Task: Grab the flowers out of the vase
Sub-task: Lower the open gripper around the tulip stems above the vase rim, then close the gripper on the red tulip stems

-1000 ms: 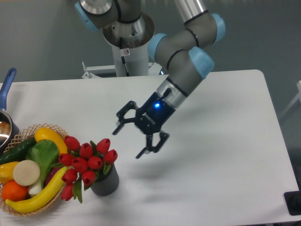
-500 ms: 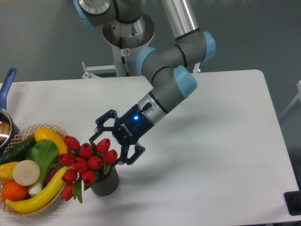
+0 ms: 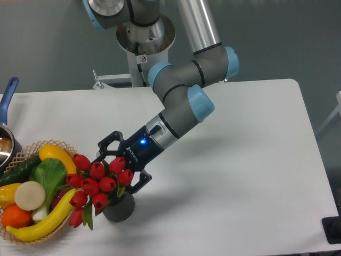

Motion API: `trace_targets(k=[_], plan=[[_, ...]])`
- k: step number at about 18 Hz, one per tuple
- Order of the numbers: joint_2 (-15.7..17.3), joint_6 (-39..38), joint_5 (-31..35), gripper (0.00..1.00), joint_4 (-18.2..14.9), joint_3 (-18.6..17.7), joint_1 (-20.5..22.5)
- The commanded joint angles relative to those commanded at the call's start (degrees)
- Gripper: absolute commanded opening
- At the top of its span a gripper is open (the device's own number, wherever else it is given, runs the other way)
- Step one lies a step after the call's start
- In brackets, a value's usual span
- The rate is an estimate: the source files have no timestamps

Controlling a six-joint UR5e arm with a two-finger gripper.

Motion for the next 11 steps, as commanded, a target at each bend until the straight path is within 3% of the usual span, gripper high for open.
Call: trace_targets(k=[3, 11], plan=[[-0.36, 0.00, 0.00, 0.10, 0.00, 1.23, 0.00], [-0.01, -7.11, -0.17, 0.09, -0.09, 4.92, 0.53]])
